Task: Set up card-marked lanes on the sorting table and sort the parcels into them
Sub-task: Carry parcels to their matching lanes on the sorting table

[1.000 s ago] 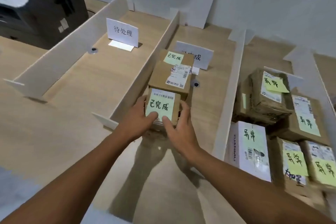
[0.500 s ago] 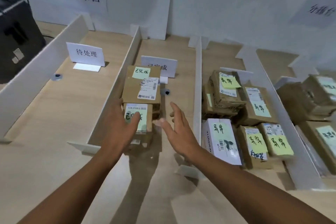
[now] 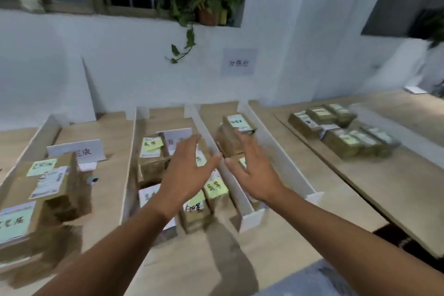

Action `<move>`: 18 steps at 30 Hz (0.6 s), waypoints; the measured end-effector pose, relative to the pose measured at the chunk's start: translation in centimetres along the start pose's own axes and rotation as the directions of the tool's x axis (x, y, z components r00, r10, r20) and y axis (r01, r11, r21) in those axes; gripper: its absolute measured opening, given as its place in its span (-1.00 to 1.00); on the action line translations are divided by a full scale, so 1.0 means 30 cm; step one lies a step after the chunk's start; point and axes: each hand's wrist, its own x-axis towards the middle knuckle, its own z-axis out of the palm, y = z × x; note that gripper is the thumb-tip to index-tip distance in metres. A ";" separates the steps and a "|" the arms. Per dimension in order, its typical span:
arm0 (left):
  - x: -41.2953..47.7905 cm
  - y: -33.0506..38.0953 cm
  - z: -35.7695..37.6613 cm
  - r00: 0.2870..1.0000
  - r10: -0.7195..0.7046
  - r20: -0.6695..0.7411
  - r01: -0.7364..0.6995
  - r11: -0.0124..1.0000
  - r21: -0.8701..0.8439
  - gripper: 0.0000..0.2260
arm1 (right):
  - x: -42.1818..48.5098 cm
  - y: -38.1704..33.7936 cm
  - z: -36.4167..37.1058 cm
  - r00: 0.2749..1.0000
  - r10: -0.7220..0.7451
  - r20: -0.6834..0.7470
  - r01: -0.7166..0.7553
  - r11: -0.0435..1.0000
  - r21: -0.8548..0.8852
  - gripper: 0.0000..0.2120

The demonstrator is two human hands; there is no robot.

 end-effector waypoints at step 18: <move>0.137 0.973 1.186 0.925 0.306 0.225 -0.274 0.948 -0.163 -0.30 | -0.480 0.958 -1.069 0.899 0.239 -0.367 -0.304 0.944 -0.131 -0.32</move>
